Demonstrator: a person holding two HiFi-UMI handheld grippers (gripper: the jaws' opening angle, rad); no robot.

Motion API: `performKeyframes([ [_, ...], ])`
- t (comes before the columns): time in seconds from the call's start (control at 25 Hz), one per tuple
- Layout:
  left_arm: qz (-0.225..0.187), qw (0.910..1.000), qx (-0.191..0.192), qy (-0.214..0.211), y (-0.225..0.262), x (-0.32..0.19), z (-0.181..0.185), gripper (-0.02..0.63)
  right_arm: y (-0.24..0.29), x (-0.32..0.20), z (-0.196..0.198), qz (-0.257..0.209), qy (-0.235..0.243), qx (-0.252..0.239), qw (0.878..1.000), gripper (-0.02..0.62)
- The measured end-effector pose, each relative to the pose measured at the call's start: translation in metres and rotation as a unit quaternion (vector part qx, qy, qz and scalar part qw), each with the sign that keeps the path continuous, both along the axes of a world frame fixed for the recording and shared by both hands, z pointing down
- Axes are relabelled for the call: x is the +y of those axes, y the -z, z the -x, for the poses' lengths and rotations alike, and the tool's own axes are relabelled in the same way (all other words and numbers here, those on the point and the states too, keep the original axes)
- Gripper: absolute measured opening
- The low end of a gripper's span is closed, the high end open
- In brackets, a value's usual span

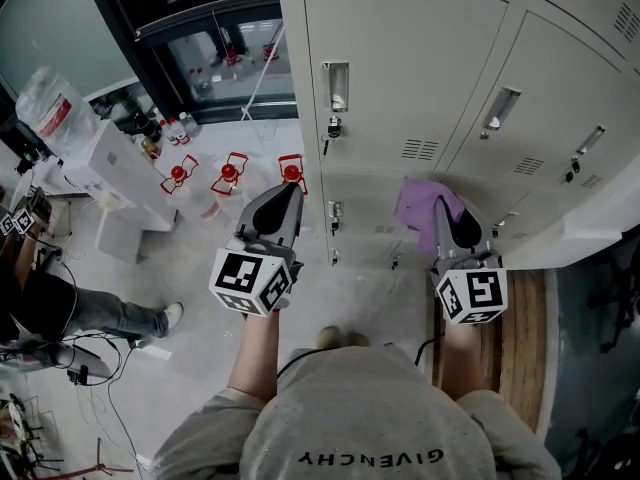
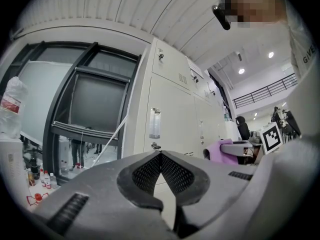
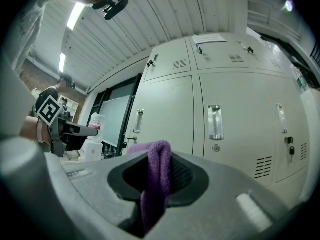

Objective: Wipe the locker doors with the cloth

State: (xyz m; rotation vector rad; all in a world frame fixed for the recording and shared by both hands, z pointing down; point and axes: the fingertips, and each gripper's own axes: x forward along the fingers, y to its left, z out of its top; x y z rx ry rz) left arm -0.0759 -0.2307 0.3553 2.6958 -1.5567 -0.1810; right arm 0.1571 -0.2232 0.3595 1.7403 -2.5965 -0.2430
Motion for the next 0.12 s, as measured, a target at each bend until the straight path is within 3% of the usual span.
performKeyframes([
  [0.12, 0.0, 1.0, 0.0, 0.0, -0.0007, -0.001, -0.0003, -0.002, -0.0019, -0.0004, 0.0008, 0.001, 0.001, 0.001, 1.0, 0.063],
])
